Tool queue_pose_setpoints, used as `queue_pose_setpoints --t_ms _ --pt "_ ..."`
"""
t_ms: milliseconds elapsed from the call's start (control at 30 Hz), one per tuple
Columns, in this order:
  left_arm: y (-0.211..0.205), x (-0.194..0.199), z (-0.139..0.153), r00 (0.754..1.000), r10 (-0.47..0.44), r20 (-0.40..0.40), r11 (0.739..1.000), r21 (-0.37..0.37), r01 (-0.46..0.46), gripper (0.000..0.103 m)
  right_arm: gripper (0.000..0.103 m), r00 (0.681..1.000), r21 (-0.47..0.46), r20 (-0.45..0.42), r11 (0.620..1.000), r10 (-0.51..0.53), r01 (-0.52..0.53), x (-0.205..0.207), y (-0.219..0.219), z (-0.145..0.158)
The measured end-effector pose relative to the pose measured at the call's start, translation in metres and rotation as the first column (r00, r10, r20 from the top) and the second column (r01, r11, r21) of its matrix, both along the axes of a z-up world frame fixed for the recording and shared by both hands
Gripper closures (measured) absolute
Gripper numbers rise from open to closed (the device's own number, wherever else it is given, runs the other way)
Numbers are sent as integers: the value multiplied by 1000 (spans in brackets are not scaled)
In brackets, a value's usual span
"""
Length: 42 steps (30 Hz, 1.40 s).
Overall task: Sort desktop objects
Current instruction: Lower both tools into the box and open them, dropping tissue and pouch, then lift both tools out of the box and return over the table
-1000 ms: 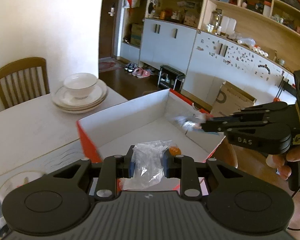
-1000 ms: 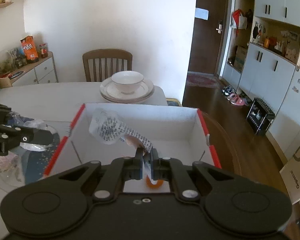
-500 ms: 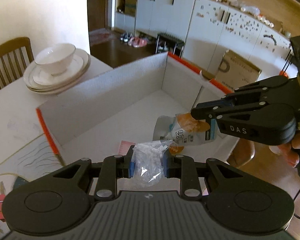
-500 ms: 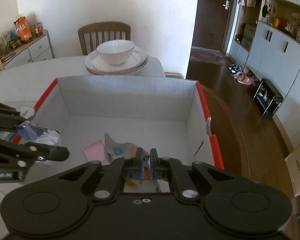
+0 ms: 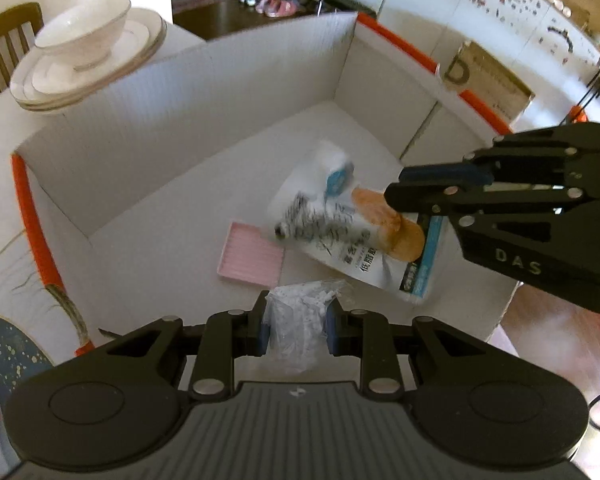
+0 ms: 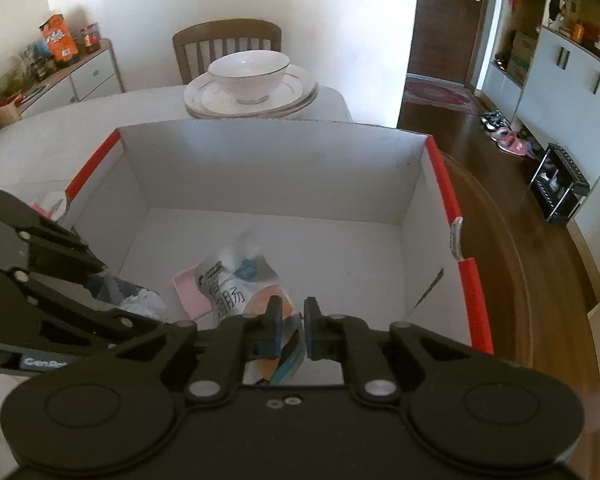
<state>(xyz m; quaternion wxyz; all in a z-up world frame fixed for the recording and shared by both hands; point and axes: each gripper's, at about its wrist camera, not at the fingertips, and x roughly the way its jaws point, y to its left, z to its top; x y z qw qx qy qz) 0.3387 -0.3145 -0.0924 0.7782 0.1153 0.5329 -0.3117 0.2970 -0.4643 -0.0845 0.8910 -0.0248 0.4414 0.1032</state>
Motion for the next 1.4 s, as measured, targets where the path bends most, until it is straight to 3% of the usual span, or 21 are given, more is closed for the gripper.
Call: queue_pose_setpoints --t_ms 300,467,633,733,767,867,1267,1400 --pt "-7 4 -8 999 -30 -45 998 53 32 78 82 999 20 -41 1000 15 -14 1 -4 -4" --pt "-4 -1 -5 1000 -23 -16 997 73 24 78 68 999 13 -42 999 30 -29 0 -4 -2" --pt "2 -10 4 999 -18 35 998 68 15 76 46 999 13 -15 999 30 -30 -5 -5 6" --pt "3 -14 11 998 -8 64 999 52 5 69 38 999 25 1 999 37 -37 -9 -5 13" --pt "4 -15 14 997 -2 75 999 43 -1 61 37 999 29 8 999 42 -42 -10 -5 15" --pt "7 -17 23 994 6 106 1000 4 -7 49 31 998 30 26 998 52 -53 -15 -4 22" --pt "20 -43 55 979 34 202 996 -91 -16 43 19 995 80 90 996 41 -48 -32 -9 48" --pt "30 -59 69 965 44 260 993 -115 -14 35 15 991 87 128 995 45 -57 -42 -5 59"
